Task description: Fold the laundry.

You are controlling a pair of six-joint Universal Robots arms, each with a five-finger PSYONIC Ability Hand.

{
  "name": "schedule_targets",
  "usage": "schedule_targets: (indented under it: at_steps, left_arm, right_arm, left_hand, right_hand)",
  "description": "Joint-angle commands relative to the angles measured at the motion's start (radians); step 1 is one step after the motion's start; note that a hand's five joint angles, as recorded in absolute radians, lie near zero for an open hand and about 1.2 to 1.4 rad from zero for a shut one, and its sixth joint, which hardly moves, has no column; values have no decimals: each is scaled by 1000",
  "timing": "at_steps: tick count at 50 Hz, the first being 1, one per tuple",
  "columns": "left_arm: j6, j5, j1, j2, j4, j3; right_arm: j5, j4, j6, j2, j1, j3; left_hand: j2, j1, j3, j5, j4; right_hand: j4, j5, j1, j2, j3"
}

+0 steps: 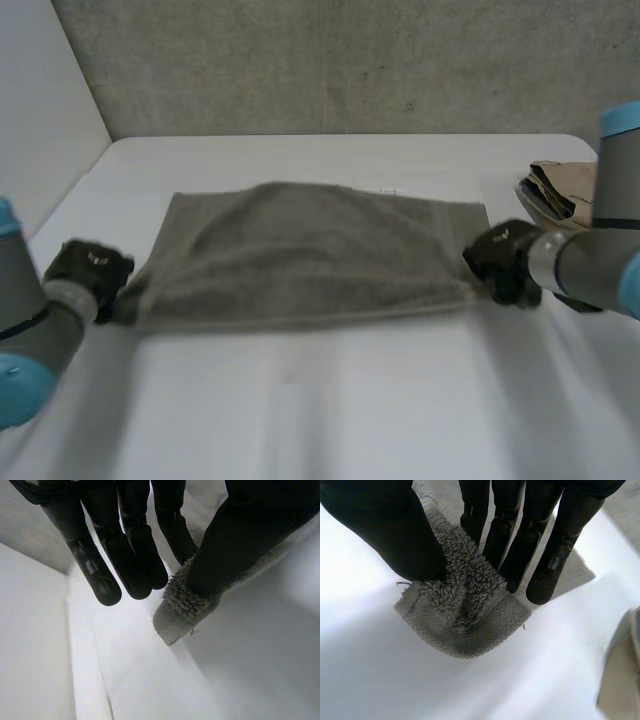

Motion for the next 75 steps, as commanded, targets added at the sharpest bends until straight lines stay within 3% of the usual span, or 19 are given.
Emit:
schedule_targets:
  at_steps: [1, 5, 12, 19, 24, 35, 44, 45, 46, 47, 48, 49, 56, 66, 71, 73, 74, 75]
  left_arm:
    - [253, 75, 64, 149, -352, -214]
    - [264, 97, 34, 187, -439, -259]
    - [255, 108, 21, 197, -382, -179]
    - [216, 101, 4, 109, -143, -56]
    - [103, 95, -43, -54, 55, 77]
    - [46, -15, -83, -348, 227, 359]
    - [75, -17, -108, -457, 384, 439]
    - [83, -15, -118, -463, 391, 438]
    - [86, -12, -126, -463, 393, 433]
    - [86, -11, -131, -463, 394, 429]
    - [90, -12, -146, -463, 396, 426]
    - [89, -14, -154, -460, 399, 426]
    - [84, -14, -169, -399, 469, 413]
    - [63, -14, -161, -244, 437, 269]
    - [44, 2, -163, -190, 379, 182]
    - [29, 26, -163, -176, 350, 151]
    - [23, 37, -163, -173, 341, 145]
    - [14, 63, -163, -173, 321, 137]
  right_arm:
    - [14, 170, -236, -183, -82, 332]
    - [1, 224, -342, -273, -99, 480]
    - [24, 152, -344, -271, -103, 482]
    - [30, -41, -192, -206, -94, 362]
    - [34, -147, -123, -123, -91, 285]
    - [120, -259, -109, 68, -40, 47]
    - [129, -307, -101, 199, -28, -95]
    - [131, -307, -94, 205, -28, -106]
    - [132, -307, -88, 207, -27, -111]
    - [134, -311, -57, 202, -25, -118]
    - [134, -314, -42, 197, -25, -123]
    - [136, -320, -23, 193, -25, -126]
    - [146, -403, 97, 59, -39, -102]
    - [116, -412, 166, -166, -71, 64]
    - [27, -365, 170, -232, -129, 213]
    - [-7, -354, 170, -249, -141, 254]
    - [-40, -342, 170, -260, -154, 292]
    - [-56, -337, 169, -261, -160, 308]
  left_hand:
    - [196, 271, 201, 231, 195]
    - [196, 271, 201, 231, 195]
    - [196, 271, 201, 231, 195]
    - [196, 271, 201, 231, 195]
    - [196, 271, 201, 231, 195]
    - [196, 271, 201, 231, 195]
    - [196, 271, 201, 231, 195]
    - [196, 271, 201, 231, 195]
    - [80, 156, 86, 115, 79]
    - [-221, -145, -215, -185, -222]
    - [-904, -828, -898, -868, -905]
    - [-1026, -950, -1020, -990, -1027]
    - [-1026, -950, -1020, -990, -1027]
    - [-1026, -950, -1020, -990, -1027]
    - [-1026, -950, -1020, -990, -1027]
    - [-862, -786, -856, -826, -863]
    - [-780, -704, -774, -744, -781]
    - [-619, -543, -613, -583, -620]
  right_hand:
    - [205, 249, 434, 225, 226]
    - [205, 249, 434, 225, 226]
    - [205, 249, 434, 225, 226]
    - [205, 249, 434, 225, 226]
    - [205, 249, 434, 225, 226]
    - [205, 249, 434, 225, 226]
    - [205, 249, 434, 225, 226]
    - [90, 134, 319, 110, 111]
    - [-164, -120, 65, -144, -143]
    - [-1016, -972, -788, -997, -996]
    - [-1016, -972, -788, -997, -996]
    - [-1016, -972, -788, -997, -996]
    - [-1016, -972, -788, -997, -996]
    - [-1016, -972, -788, -997, -996]
    - [-1016, -972, -788, -997, -996]
    - [-993, -948, -764, -973, -972]
    - [-756, -712, -527, -737, -735]
    - [-684, -640, -455, -664, -663]
